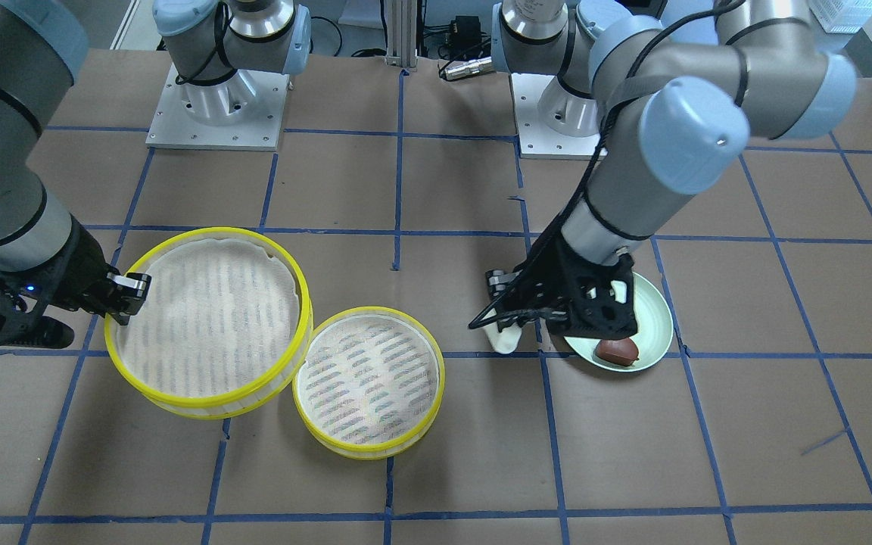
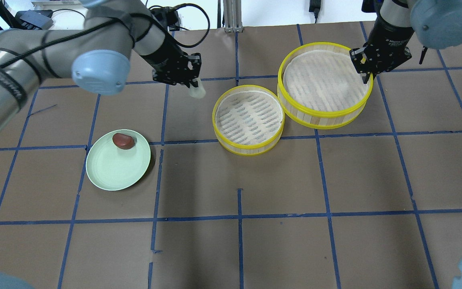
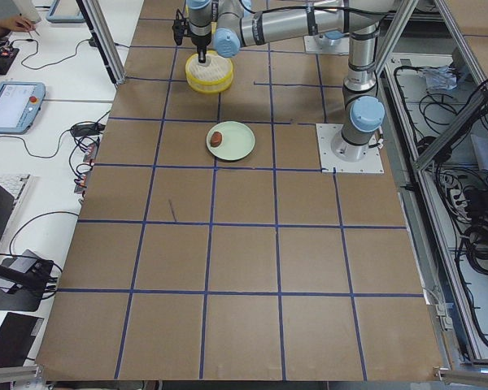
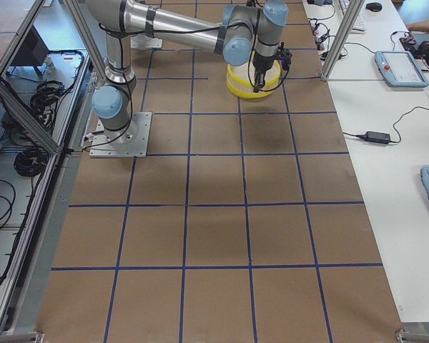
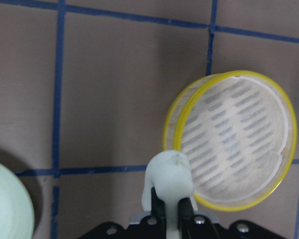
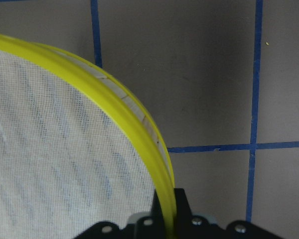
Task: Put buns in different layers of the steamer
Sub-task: 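Lower the white bun into the bottom tier and open the left gripper, then move the left gripper to the brown bun while the right gripper restacks the top tier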
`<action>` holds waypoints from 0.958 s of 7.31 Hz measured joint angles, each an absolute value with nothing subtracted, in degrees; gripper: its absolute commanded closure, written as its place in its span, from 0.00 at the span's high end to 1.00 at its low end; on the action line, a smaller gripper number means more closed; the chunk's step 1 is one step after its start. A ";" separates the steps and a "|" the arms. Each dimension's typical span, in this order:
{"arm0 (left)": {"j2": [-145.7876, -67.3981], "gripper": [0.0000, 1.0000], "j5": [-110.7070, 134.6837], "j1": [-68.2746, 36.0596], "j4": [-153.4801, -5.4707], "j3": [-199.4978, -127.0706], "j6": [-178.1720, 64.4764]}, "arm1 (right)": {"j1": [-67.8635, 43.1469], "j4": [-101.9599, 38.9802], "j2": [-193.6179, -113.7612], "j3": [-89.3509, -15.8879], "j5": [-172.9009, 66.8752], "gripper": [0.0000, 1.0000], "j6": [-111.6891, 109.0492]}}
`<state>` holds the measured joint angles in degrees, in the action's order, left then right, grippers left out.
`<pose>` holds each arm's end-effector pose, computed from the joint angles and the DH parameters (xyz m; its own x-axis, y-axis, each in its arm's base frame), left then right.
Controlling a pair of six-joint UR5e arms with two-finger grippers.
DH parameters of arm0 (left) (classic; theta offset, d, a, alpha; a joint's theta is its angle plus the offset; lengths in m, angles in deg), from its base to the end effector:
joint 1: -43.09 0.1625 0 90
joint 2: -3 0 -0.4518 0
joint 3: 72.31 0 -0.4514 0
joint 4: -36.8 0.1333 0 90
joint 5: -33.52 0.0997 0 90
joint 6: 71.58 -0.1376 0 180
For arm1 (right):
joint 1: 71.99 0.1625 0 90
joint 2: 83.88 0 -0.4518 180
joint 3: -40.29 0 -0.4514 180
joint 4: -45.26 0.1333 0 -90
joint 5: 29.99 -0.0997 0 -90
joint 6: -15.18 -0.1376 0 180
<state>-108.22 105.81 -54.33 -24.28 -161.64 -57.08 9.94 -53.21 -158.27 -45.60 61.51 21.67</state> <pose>-0.2646 -0.6754 0.3100 -0.9410 -0.0840 0.3278 -0.1114 0.9916 -0.0656 0.0363 -0.6679 0.3650 -0.9995 0.0263 0.0200 0.0274 0.9981 0.0555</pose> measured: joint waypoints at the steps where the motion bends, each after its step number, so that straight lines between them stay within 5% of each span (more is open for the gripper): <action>1: -112.39 0.85 105.28 -57.08 -17.89 -161.41 -53.04 | 9.63 -53.30 -157.83 -46.01 61.57 0.05 22.26; 2: -115.30 1.00 105.10 -58.98 -13.63 -161.37 -50.23 | 9.53 -53.33 -157.63 -46.31 61.58 0.05 22.45; 7: -115.54 1.00 105.37 -60.19 -11.03 -161.38 -47.37 | 9.49 -53.62 -157.33 -46.54 61.45 0.06 21.93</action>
